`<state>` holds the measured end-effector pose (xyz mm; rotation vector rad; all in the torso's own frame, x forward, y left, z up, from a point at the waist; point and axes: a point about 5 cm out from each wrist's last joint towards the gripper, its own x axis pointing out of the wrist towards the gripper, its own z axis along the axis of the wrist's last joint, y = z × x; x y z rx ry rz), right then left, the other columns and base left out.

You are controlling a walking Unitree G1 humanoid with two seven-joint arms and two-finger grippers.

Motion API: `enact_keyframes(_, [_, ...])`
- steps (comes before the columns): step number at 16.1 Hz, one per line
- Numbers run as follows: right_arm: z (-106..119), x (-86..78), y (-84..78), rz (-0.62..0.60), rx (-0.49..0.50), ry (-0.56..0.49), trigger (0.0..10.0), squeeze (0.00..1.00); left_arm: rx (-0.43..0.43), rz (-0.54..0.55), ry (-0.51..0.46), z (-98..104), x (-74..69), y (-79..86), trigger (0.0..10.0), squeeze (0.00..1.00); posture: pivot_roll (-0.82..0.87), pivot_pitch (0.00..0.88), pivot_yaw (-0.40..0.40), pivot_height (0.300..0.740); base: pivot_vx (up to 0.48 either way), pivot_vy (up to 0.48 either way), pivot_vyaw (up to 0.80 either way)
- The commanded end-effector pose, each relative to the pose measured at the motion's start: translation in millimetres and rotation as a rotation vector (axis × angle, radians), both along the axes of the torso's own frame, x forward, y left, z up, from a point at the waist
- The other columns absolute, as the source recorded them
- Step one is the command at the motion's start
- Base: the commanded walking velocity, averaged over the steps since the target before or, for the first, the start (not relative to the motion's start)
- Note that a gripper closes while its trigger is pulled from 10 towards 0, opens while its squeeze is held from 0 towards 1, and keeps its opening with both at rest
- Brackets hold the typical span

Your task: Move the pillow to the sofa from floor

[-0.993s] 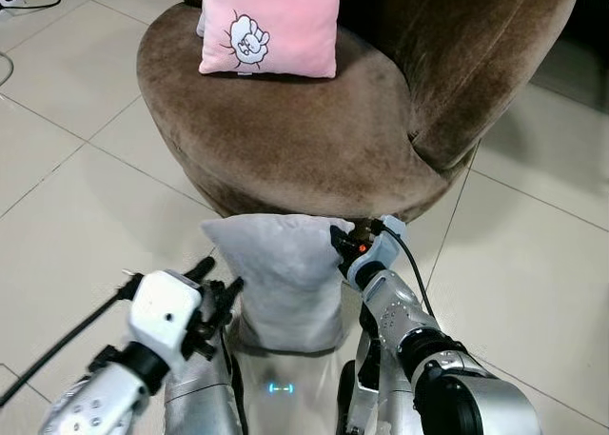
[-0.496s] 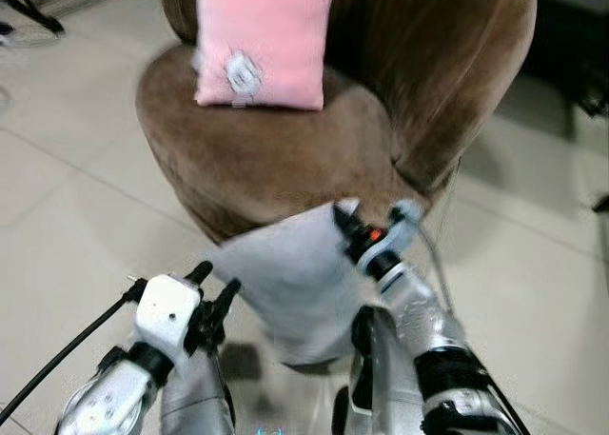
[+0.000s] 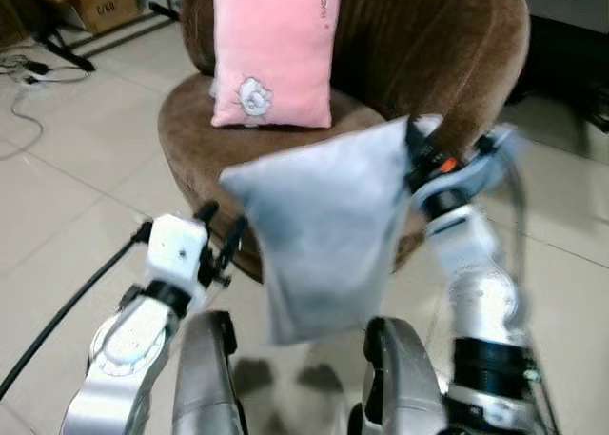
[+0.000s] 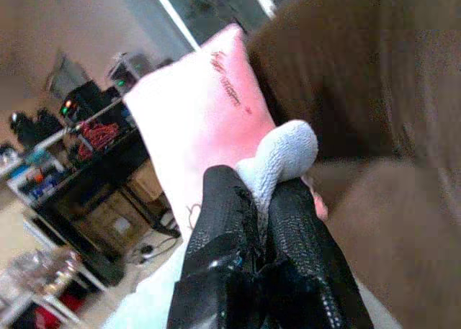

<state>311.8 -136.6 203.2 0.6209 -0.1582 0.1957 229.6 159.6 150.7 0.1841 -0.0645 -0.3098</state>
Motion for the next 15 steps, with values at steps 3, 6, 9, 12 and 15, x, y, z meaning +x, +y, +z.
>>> enact_keyframes(3, [4,-25.2,-13.9,-0.023,-0.334,-0.052,10.0,0.00,0.018,0.024,0.007,-3,-8.2,-7.0,10.0,0.00,0.02,0.000,-0.015,0.525,0.000,0.000,0.00])
enact_keyframes(6, [-14,-41.3,-23.9,-0.044,-0.308,0.049,10.0,0.00,0.021,0.034,-0.039,3,-4.9,-19.8,10.0,0.00,0.02,0.000,-0.009,0.560,0.000,0.000,0.00])
enact_keyframes(9, [-16,-48.0,-23.6,-0.057,-0.325,0.072,10.0,0.00,0.014,0.039,-0.053,7,-4.4,-20.4,10.0,0.00,0.01,0.000,-0.014,0.590,0.000,0.000,0.00])
enact_keyframes(12, [-9,-49.5,-18.7,-0.032,-0.341,0.062,10.0,0.00,0.010,0.074,-0.069,10,-4.9,-17.3,10.0,0.00,0.00,0.000,-0.044,0.620,0.000,0.000,0.00])
enact_keyframes(15, [-8,-43.1,-17.9,-0.002,-0.354,0.058,10.0,0.00,0.015,0.094,-0.071,9,0.6,-14.6,10.0,0.00,0.01,0.000,-0.044,0.660,0.000,0.000,0.00])
